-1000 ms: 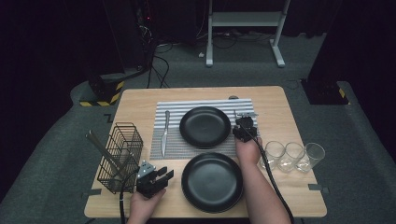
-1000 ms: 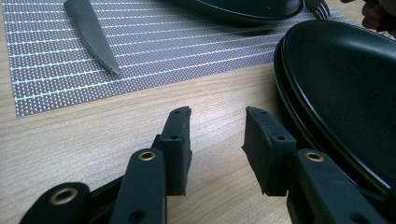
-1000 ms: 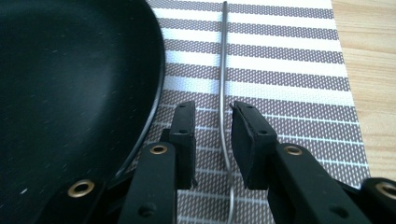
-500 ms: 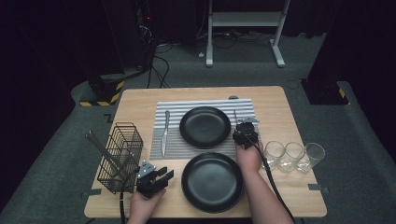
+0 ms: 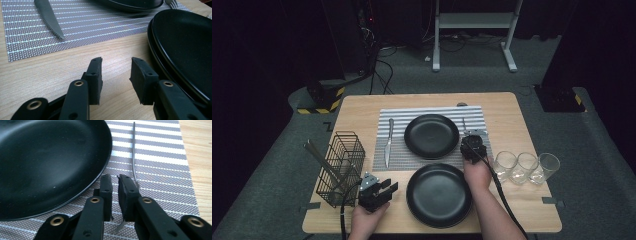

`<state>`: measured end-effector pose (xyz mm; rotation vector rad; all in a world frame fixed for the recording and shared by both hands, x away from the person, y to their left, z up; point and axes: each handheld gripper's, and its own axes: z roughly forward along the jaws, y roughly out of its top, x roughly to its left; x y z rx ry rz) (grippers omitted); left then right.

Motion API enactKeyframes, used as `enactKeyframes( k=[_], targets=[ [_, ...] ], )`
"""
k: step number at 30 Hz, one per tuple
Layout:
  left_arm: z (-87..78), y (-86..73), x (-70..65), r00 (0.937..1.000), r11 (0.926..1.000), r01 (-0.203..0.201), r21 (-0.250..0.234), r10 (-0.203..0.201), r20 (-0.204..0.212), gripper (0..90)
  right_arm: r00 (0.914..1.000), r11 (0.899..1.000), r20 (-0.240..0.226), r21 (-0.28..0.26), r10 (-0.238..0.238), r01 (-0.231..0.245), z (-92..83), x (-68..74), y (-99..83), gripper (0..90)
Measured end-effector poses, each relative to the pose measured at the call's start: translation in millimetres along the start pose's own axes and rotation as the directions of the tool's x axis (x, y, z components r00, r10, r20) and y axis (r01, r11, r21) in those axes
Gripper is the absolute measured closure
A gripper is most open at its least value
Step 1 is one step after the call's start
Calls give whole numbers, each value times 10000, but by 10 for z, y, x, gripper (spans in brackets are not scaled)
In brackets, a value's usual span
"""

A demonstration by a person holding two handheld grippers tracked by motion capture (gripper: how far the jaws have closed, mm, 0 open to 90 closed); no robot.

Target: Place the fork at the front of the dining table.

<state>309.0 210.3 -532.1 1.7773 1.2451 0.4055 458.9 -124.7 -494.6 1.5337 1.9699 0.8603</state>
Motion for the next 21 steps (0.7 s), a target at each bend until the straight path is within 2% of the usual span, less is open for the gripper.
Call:
enactKeyframes(
  k=[5,21],
  targets=[
    [1,1,0,10000,10000,-28,10,28,21,611,10000,10000,-63,56,-73,73,-14,40,-12,830],
    [2,1,-1,10000,10000,-35,19,35,37,611,10000,9995,-24,300,-32,33,-10,7,-55,771]
  ],
)
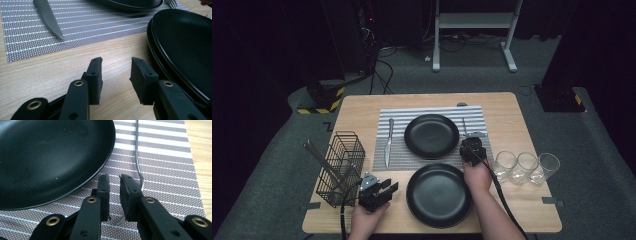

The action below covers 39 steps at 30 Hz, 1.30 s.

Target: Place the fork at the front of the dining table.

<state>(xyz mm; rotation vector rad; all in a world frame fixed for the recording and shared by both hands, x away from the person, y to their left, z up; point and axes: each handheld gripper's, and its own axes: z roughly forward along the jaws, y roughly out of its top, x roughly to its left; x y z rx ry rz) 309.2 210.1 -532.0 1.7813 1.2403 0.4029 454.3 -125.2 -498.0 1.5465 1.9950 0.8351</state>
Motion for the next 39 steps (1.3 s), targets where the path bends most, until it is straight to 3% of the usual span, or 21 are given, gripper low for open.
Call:
enactKeyframes(
  k=[29,39],
  targets=[
    [1,1,0,10000,10000,-25,-6,25,29,613,9982,9990,458,227,382,-393,47,-83,-30,695],
    [2,1,-1,10000,10000,-25,4,25,27,614,9981,9993,507,0,362,-362,38,-58,-24,644]
  ],
)
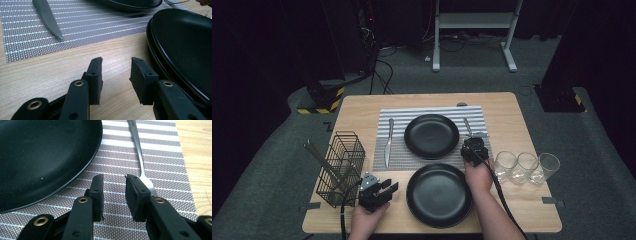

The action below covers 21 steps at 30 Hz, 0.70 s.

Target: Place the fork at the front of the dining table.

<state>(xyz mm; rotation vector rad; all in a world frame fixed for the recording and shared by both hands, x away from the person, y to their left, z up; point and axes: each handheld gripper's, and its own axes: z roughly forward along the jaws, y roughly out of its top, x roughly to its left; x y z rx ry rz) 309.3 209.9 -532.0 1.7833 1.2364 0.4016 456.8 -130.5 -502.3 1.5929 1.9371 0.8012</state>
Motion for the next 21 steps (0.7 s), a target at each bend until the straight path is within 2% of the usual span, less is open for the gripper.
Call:
enactKeyframes(
  k=[6,21],
  targets=[
    [-1,0,0,10000,10000,-8,-2,8,17,614,9995,9999,285,73,103,-105,30,-7,20,581],
    [-1,0,1,10000,10000,-30,-4,30,29,613,9988,9983,481,574,-13,-15,118,16,42,490]
  ],
)
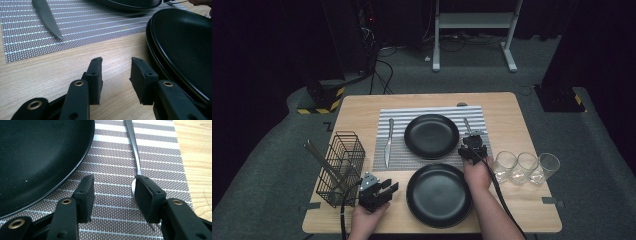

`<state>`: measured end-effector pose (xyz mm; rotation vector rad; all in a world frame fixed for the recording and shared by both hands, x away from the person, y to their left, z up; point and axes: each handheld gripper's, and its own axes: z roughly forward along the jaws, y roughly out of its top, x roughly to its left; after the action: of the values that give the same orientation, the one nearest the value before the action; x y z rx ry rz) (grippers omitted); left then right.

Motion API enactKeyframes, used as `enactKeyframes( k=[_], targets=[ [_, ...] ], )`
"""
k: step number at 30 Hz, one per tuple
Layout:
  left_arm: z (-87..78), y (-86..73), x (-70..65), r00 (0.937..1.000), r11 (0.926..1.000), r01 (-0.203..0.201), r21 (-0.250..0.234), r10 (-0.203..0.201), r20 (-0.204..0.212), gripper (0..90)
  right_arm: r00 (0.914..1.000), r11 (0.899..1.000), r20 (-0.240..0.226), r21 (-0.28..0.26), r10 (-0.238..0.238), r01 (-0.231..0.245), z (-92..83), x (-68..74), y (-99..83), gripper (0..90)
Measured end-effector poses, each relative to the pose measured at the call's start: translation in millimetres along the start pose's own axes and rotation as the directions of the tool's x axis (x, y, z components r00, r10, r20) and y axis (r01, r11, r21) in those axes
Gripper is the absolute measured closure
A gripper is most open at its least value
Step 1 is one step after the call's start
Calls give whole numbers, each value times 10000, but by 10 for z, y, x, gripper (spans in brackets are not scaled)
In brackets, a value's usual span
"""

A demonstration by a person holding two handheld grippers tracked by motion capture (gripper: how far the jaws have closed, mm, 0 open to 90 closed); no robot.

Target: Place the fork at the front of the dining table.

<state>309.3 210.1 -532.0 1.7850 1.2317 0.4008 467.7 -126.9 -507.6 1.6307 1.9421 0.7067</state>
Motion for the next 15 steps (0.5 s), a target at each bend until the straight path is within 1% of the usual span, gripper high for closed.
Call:
enactKeyframes(
  k=[5,11,15],
  targets=[
    [0,-1,-1,10000,10000,7,4,-7,14,613,10000,10000,71,81,22,-23,13,2,0,462],
    [0,-1,-1,10000,10000,7,-1,-7,18,613,9999,9999,149,156,17,-20,24,4,-4,464],
    [-1,-1,-1,10000,10000,6,-2,-6,23,613,9996,9997,282,225,-27,20,33,5,-9,463]
  ],
)
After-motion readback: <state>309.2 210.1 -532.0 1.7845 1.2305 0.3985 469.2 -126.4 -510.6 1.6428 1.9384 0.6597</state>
